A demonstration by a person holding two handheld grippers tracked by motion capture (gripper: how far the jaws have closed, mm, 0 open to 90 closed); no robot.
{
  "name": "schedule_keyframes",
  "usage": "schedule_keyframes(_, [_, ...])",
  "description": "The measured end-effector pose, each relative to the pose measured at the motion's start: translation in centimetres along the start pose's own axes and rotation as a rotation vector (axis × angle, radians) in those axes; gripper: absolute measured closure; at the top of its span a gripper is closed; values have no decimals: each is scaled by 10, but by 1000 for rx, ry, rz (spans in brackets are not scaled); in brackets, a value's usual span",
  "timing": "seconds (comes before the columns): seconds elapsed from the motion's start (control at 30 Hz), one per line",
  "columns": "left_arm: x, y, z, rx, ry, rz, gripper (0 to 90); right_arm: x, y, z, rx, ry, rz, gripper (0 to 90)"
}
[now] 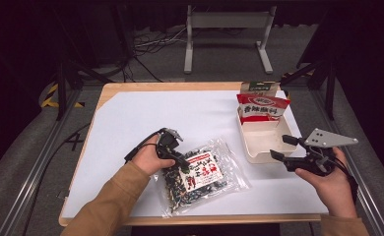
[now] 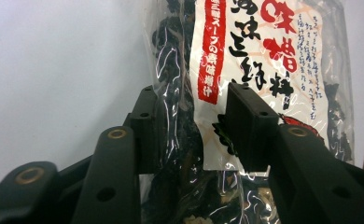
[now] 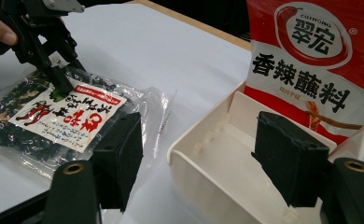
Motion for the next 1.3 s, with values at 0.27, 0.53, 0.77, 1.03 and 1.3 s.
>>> schedule_keyframes(0.27, [-3,-2,5,-14,-38,-33,706,2,-1,-3,-5,-7,13,324])
schedule_keyframes(0.53, [-4,-2,16,-49,-18,-8,794,6,-3,-6,-10,-28,25,338])
schedule_keyframes(0.77, [-9,-1,38,-82,-32,-22,807,9,-6,-7,-14,-34,26,352])
schedule_keyframes(1.03, [-5,1,74,-163,-56,-15,813,15,-13,-8,-27,-55,31,388])
schedule_keyframes(1.3, [-2,-1,99,-261,-68,-5,813,22,-17,-10,-23,-69,19,418])
Point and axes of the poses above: each handheld gripper's, and its own axes: z roughly backward along the jaws, y roughly out of its underside, x roughly to its left, the point moved 8 cm from there along -z, roughly forward along the jaws, and after that the axes turned 6 degrees about z, right-handed, at the moved point
